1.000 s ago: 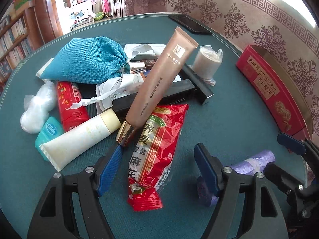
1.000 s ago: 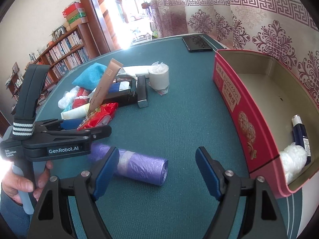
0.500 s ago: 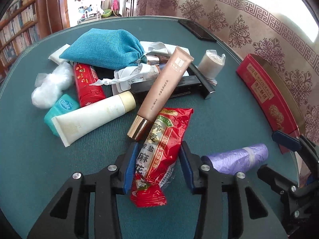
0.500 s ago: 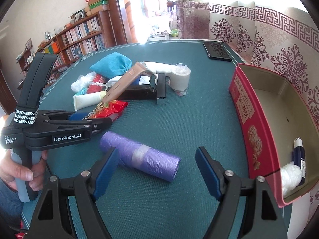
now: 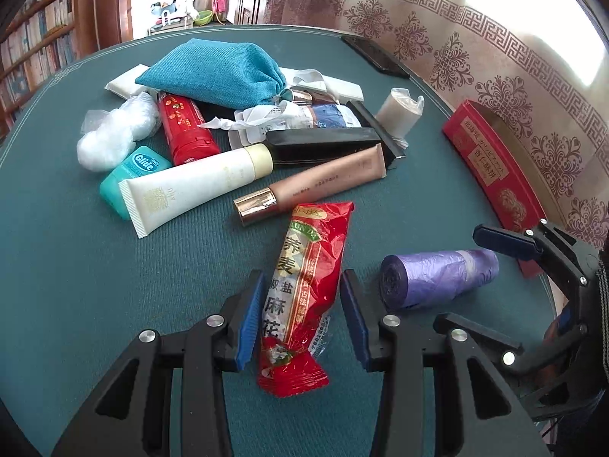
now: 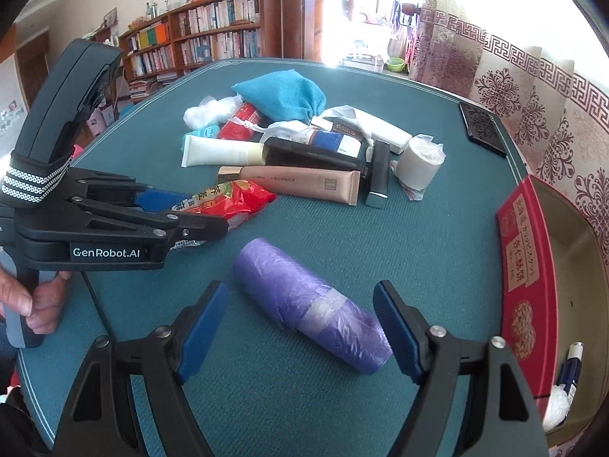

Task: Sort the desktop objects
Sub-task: 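Grasp the red snack packet with the left tool while the right tool approaches the purple roll, then close the right tool on the purple garbage-bag roll and lift it, then carry the red packet and purple roll with both tools into the tin box, then open both tools to release the packet and roll inside the box, then move both open tools back over the object pile, then grasp the clear cotton bag with the left tool while the right tool grasps the white tape roll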

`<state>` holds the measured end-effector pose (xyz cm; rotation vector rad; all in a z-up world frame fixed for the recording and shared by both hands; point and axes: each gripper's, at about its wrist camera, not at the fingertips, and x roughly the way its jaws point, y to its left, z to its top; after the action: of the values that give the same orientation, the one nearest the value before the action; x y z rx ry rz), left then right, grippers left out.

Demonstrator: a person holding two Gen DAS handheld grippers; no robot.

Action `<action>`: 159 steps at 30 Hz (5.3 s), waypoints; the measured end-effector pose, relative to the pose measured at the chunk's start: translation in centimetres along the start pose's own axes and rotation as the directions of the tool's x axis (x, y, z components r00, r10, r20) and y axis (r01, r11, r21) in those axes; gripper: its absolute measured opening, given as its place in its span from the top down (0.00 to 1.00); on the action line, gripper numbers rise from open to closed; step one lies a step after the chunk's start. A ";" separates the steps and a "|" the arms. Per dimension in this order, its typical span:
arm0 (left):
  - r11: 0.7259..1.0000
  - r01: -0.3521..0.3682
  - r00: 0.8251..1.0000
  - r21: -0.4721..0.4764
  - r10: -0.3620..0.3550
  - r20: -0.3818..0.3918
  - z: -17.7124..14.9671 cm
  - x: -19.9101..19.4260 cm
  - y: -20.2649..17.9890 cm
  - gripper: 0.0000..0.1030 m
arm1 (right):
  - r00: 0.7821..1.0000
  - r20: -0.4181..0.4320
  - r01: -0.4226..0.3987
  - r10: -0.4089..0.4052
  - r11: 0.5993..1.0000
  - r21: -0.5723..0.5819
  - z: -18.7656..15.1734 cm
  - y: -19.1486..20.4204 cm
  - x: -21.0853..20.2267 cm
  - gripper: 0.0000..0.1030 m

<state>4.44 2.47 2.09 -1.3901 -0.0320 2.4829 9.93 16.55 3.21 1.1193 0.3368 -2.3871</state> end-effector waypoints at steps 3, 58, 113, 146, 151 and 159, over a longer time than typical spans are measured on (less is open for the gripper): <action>1.000 -0.004 1.000 0.015 0.005 -0.003 0.2 0.2 -0.1 0.57 | 0.999 -0.032 0.039 -0.040 0.999 -0.014 0.0 0.2 0.9 0.38; 0.954 0.163 0.973 0.251 -0.198 0.120 4.5 -3.3 -17.9 0.68 | 0.900 0.098 0.273 -0.425 0.724 0.633 -8.1 -19.5 -10.8 0.66; 0.989 0.103 0.982 0.103 -0.118 0.150 6.5 -1.1 -12.7 0.36 | 0.895 0.111 0.274 -0.432 0.728 0.628 -6.8 -15.7 -11.3 0.23; 0.940 -0.289 0.946 -0.180 0.310 0.098 9.0 0.7 12.5 0.36 | 0.947 0.117 0.227 -0.301 0.878 0.421 0.9 -7.4 -5.0 0.22; 0.941 -0.296 0.950 -0.166 0.309 0.055 9.1 2.9 12.9 0.36 | 0.956 0.114 0.208 -0.271 0.897 0.391 1.9 -6.7 -3.9 0.22; 0.940 -0.296 0.947 -0.171 0.312 0.072 8.4 4.0 13.4 0.39 | 0.971 0.095 0.170 -0.218 0.915 0.367 3.8 -6.4 -1.7 0.22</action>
<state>-7.85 -8.21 1.10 -1.4264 -0.0382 2.8598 5.06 20.99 7.05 1.1102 -0.0392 -2.7636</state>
